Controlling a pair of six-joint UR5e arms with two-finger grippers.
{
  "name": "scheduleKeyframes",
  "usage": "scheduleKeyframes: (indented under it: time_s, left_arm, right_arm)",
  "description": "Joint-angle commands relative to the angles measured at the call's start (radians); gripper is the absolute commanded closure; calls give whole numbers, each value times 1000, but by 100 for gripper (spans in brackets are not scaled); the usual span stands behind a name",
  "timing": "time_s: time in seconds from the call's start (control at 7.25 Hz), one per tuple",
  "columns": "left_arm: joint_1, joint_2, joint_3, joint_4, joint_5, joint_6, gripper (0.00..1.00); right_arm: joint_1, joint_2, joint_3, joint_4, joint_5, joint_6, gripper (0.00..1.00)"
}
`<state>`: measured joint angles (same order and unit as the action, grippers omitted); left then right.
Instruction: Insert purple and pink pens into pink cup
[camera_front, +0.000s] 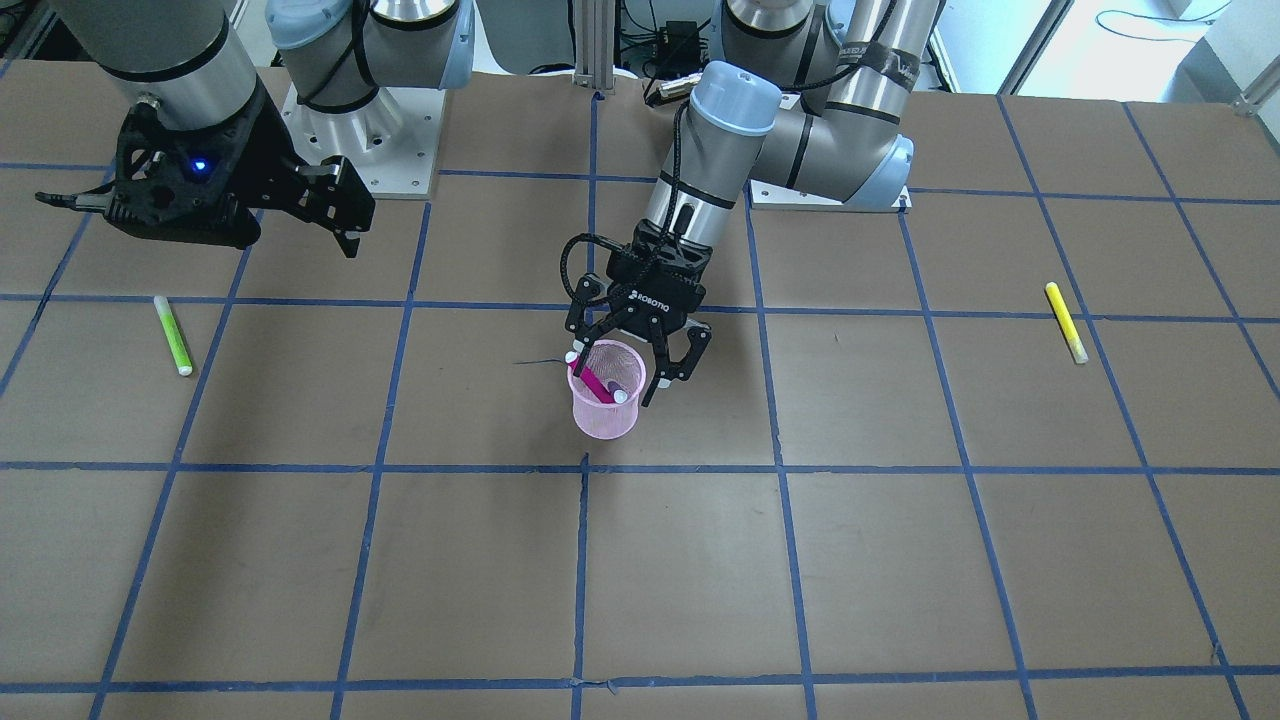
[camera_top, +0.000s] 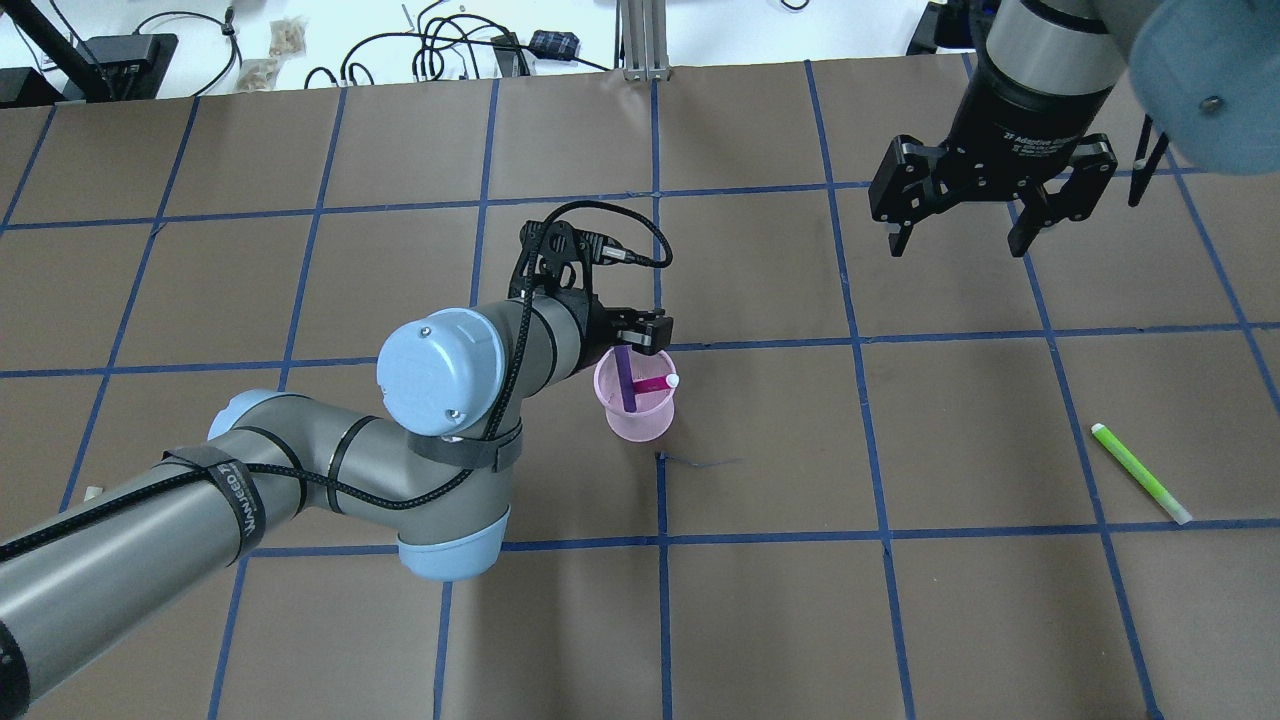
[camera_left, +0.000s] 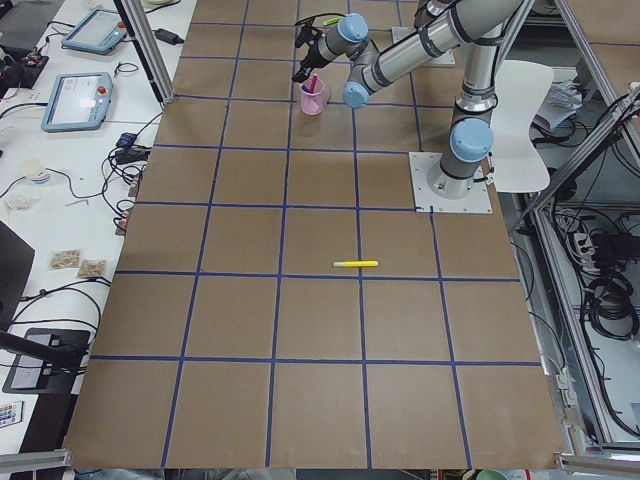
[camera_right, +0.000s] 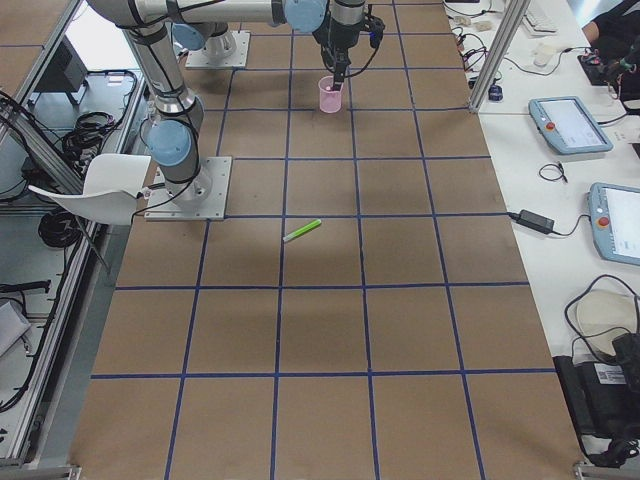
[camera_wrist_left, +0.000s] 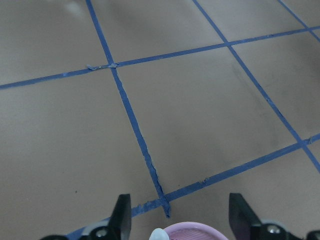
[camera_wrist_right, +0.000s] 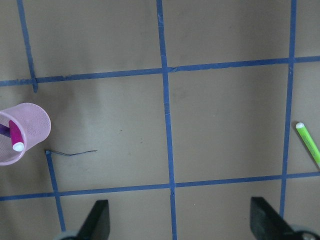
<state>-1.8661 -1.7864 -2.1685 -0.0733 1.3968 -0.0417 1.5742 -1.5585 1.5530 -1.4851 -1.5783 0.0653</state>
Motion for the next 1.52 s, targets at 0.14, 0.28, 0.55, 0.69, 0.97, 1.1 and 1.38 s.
scheduleKeyframes:
  time_s: [0.14,0.28,0.55,0.69,0.97,1.1,1.38]
  left_arm:
    - [39,2,364,-581,30,2,5]
    - [74,8,494,-834,74,14,3]
    - [163,51,608,-1177,108,19,0]
    - [186,91,611,-1314,237,87,0]
    - [249,162,643,-1445,248,144,0]
    - [277,165,673,-1476,191,141,0]
    - [309,170,674,-1494,157,144,0]
  right_arm:
    - [9,1,-1,-17,-6,-1,0]
    - [9,3,1,-18,-6,-2,0]
    - [9,3,1,-26,-8,-5,0]
    - [9,0,2,-52,-11,-7,0]
    - [9,5,2,-55,-9,-9,0]
    - [9,0,2,-54,-11,-7,0]
    - [9,0,4,-55,-11,-4,0]
